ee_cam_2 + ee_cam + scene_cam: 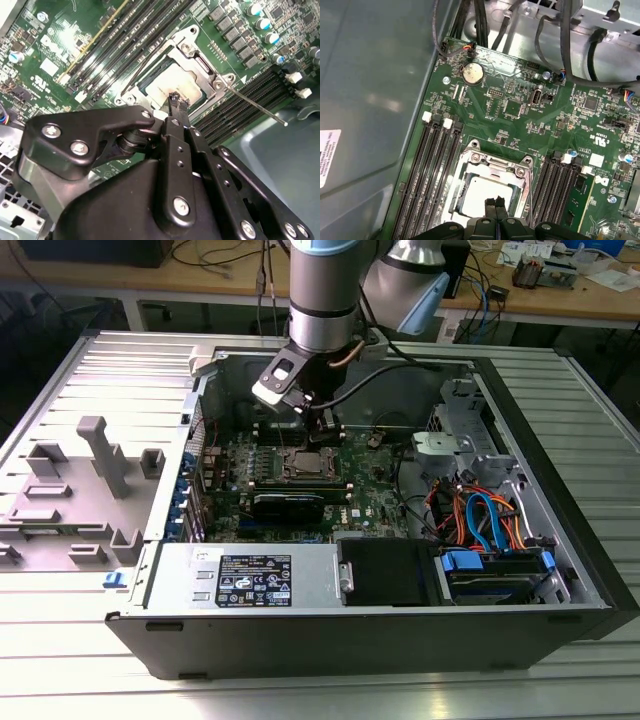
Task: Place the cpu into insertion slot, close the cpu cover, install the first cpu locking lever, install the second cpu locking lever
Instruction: 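Install the first cpu locking lever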
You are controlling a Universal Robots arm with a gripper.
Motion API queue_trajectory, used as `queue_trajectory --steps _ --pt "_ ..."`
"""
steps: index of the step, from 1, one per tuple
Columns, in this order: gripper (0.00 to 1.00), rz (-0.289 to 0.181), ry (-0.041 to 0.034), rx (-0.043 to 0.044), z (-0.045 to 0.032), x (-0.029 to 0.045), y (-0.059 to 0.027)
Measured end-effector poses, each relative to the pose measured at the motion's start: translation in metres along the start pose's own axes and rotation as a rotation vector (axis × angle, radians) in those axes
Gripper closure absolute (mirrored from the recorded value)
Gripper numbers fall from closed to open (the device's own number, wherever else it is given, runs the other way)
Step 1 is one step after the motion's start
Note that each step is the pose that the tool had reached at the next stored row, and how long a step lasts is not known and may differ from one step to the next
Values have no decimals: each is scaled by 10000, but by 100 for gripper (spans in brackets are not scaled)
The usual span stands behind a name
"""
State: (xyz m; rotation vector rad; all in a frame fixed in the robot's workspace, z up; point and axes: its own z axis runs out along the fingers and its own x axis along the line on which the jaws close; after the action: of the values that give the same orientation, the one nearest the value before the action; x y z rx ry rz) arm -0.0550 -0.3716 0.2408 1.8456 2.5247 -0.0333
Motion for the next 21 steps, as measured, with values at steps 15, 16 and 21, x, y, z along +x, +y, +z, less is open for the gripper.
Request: queue_trajectory --steps 15,16,21 --pt "89 -1348 -12 -33 -96 -2 0" --pt "89 -1539 -13 -38 -96 -2 0" --pt "89 -2729 -25 -66 -96 -2 -1"
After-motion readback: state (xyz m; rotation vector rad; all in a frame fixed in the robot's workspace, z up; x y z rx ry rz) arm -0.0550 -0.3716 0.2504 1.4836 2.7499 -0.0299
